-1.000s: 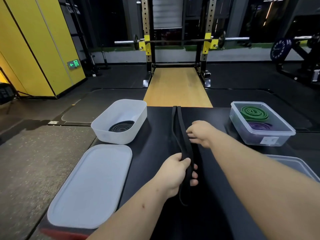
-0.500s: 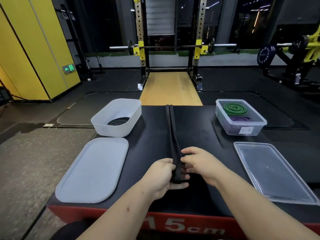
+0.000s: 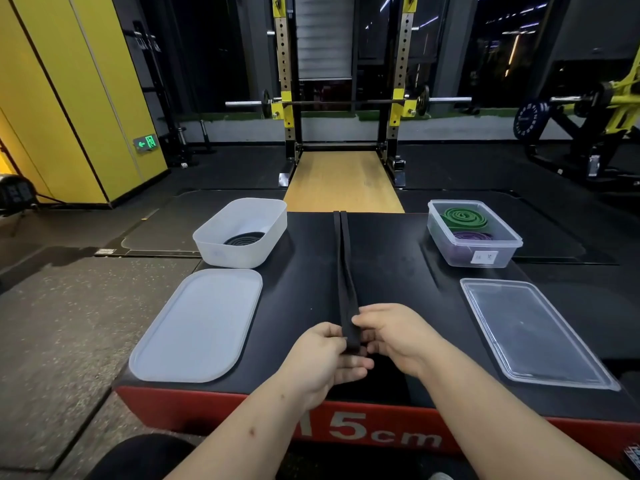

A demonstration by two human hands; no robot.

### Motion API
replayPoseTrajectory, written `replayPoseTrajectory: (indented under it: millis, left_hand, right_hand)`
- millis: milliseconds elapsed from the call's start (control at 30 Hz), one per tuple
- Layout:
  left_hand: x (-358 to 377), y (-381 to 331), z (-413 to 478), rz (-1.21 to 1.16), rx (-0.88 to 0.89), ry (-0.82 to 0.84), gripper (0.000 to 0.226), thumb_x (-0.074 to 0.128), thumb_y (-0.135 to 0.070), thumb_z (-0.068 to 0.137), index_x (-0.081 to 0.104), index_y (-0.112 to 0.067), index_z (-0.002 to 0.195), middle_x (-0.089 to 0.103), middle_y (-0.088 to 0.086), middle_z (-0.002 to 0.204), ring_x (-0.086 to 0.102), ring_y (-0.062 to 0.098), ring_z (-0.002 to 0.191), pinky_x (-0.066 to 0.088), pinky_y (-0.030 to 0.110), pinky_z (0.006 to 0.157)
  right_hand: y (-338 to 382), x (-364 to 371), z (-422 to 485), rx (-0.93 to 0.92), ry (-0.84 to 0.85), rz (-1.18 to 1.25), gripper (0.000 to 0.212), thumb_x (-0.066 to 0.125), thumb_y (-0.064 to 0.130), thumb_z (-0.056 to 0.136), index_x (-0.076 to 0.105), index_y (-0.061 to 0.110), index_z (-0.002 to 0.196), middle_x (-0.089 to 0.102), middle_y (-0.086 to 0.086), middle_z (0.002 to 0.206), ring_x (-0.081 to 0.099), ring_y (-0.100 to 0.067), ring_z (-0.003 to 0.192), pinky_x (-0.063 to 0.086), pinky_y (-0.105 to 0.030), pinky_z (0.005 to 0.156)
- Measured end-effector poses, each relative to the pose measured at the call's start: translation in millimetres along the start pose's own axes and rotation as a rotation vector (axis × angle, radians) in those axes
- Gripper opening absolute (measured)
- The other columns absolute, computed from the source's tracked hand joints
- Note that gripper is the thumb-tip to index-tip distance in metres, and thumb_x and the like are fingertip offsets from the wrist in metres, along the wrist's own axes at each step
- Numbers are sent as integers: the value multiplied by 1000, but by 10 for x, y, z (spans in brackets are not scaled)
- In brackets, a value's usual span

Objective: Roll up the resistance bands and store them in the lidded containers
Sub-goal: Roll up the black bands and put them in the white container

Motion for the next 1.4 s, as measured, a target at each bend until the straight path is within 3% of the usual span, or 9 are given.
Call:
replayPoseTrajectory:
  millis: [133,267,400,600,733,933,1033,1100,1400]
  left_hand:
    - [-19,3,-20,-38,-49,-1,24,38,-2,106,56,4,121,70,26,95,75,31,76,59,32,61]
    - [-21,34,-21,2,-96,36,25,38,-3,105,58,4,119,67,19,83,70,26,66,57,31,57]
    - [-15,29,-37,33,-102,68,24,41,-7,105,62,1,111,66,16,78,67,23,63,55,31,58]
    - [-122,-57,41,130,29,-127,16,54,-16,104,61,-5,112,71,20,106,77,27,85,62,37,68]
    - [-128,-89,87,140,49,-49,23,64,-25,100,66,-5,111,74,17,107,76,28,96,63,42,78]
    - [-147,-51,175,164,59,-88,22,71,-6,90,64,-8,110,68,13,95,67,23,85,58,33,68]
    - [-132,-43,174,146,53,-52,28,73,-4,88,62,-9,114,65,10,92,65,21,83,56,32,67]
    - [-130,-36,173,147,43,-35,34,74,-3,88,60,-10,118,65,10,92,65,20,80,55,31,66]
    - [-169,-174,296,198,67,-19,24,74,-23,93,68,-7,109,74,15,93,75,26,82,62,40,77]
  right_hand:
    - [-11,-23,45,-36,-69,87,22,66,5,94,72,11,114,76,-6,92,66,-15,74,49,-31,65]
    - [-40,46,-5,37,-24,-38,15,59,8,99,74,10,96,77,-4,85,65,-18,79,50,-31,64]
    - [-27,36,6,29,-34,-88,12,61,5,98,73,7,98,71,0,72,63,-13,67,50,-31,63]
    - [19,-45,10,-73,-9,-116,31,61,6,99,77,21,76,71,2,71,63,-12,66,49,-32,64]
    - [-77,-86,55,-50,-54,-257,8,69,11,94,73,17,96,73,-2,79,67,-16,71,53,-34,64]
    - [-110,-114,101,5,-82,-102,35,73,6,89,62,17,121,72,-12,83,68,-20,73,57,-32,65]
    - [-46,-91,114,33,-45,-36,8,68,10,97,66,10,105,68,-3,70,65,-15,64,53,-30,60]
    - [14,-72,134,47,-24,-8,10,66,14,100,68,9,91,68,1,64,65,-12,59,52,-28,61]
    - [39,-81,348,-39,-100,-78,13,74,13,94,70,17,106,73,-1,83,65,-14,72,50,-31,63]
Point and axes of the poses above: each hand's wrist, its own z-axis towards the middle knuckle, its own x-axis out of the palm, y = z × x, the point moved 3 cm from there along z, towards the middle knuckle
